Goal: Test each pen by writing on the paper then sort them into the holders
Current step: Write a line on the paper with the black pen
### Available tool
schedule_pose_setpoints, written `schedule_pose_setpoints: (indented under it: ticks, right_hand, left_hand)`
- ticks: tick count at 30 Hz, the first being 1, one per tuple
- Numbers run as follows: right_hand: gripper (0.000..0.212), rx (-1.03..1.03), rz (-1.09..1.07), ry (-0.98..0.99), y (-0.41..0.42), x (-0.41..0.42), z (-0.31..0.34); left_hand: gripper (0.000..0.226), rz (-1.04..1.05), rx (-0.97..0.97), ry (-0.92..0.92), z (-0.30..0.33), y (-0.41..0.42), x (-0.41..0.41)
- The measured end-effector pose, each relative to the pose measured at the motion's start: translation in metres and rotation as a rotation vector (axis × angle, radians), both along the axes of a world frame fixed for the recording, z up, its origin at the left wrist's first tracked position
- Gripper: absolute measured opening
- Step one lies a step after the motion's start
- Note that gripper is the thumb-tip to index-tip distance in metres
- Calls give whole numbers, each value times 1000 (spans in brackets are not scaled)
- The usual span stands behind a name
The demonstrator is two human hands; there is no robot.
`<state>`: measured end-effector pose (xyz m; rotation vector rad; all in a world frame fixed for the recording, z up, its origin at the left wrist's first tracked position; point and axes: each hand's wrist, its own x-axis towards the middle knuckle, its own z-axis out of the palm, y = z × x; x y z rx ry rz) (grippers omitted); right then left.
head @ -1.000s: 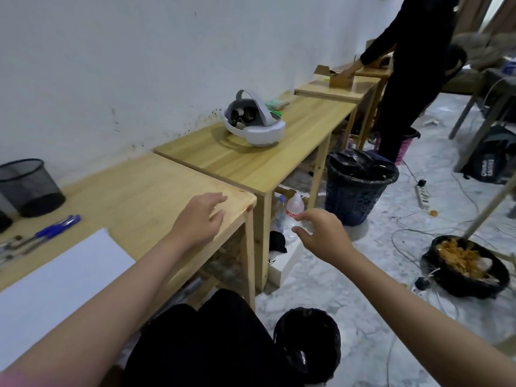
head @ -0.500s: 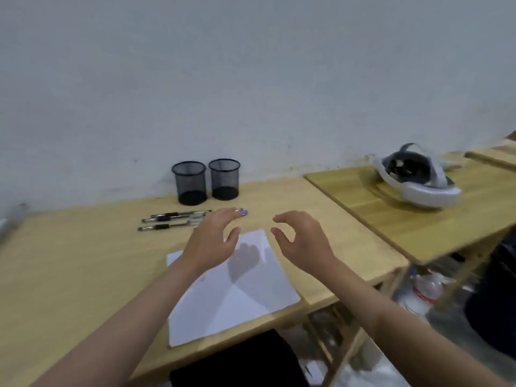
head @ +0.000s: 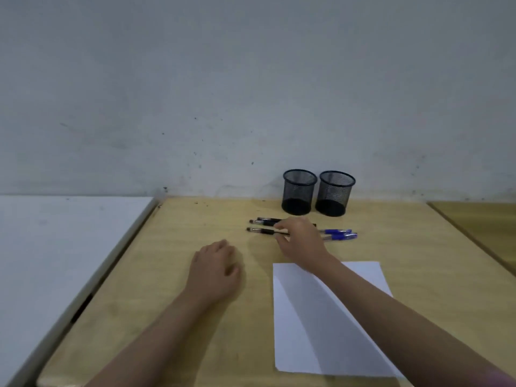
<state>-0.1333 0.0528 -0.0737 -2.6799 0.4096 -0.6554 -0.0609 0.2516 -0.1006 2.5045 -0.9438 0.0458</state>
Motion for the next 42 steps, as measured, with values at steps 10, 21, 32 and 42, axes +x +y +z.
schedule_pose_setpoints:
  ticks: [10,21,32,42]
  right_hand:
    - [21,-14,-33,123,-6,35,-8]
    - [17,-76,222,-66,3,-10,8]
    - [14,196,43,-601,7,-63,9]
    - [27,1175,-169,-365,17,-65,35]
  left_hand:
    - [56,-3,-16,-62,-7,-6,-3]
    - [40,-91,-273,-254,4,-20,-22]
    - [17,37,-665,-20,32,-61,-55]
    - [8,-120,-727,40,45,-67,-78]
